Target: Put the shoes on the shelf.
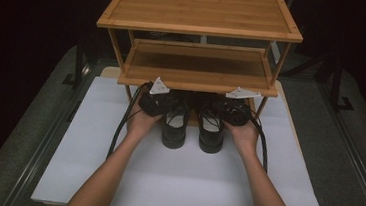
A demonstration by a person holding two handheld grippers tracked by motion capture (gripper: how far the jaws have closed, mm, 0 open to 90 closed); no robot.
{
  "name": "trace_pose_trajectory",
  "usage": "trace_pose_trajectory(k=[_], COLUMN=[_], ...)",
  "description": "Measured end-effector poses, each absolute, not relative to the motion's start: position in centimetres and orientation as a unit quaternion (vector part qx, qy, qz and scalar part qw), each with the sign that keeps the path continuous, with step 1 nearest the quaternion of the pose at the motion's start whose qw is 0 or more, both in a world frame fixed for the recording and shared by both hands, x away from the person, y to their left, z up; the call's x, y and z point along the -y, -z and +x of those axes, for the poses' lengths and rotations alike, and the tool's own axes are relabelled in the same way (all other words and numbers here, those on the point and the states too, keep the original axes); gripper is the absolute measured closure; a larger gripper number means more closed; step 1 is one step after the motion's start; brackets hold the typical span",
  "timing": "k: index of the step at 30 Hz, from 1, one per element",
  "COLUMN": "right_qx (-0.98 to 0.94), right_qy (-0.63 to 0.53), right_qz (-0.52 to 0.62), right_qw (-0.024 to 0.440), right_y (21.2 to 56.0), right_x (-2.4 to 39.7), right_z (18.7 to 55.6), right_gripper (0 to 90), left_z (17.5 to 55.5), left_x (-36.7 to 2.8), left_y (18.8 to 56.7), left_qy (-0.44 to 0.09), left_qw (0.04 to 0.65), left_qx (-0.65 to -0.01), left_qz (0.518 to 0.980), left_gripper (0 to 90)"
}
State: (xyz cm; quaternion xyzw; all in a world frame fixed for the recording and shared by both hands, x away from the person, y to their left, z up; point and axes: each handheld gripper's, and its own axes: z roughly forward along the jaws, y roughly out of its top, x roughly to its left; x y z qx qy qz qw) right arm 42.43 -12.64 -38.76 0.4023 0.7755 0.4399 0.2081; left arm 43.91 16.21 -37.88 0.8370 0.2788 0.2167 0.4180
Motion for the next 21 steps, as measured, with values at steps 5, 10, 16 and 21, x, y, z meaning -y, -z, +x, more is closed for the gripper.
trace_pose_trajectory(k=[5,10,16,21], right_qx=[-0.776,-0.782,-0.784,-0.788], right_qy=[-0.438,-0.443,-0.456,-0.453], right_qz=[0.405,0.398,0.383,0.381], right_qw=[0.204,0.187,0.172,0.168], right_y=[38.1,37.0,35.8,36.0], right_x=[13.1,13.8,14.8,15.5], right_z=[42.1,40.8,37.8,36.1], right_gripper=[52.6,42.2,37.9,33.7], left_z=[43.6,42.0,38.9,36.9], left_x=[-17.2,-17.7,-19.6,-20.6], left_y=[37.1,36.2,35.4,35.7], left_qy=[-0.195,-0.173,-0.156,-0.151], left_qw=[0.431,0.429,0.454,0.453], left_qx=[-0.287,-0.27,-0.274,-0.274], left_qz=[0.833,0.844,0.834,0.835], left_gripper=[47.0,35.7,28.1,23.1])
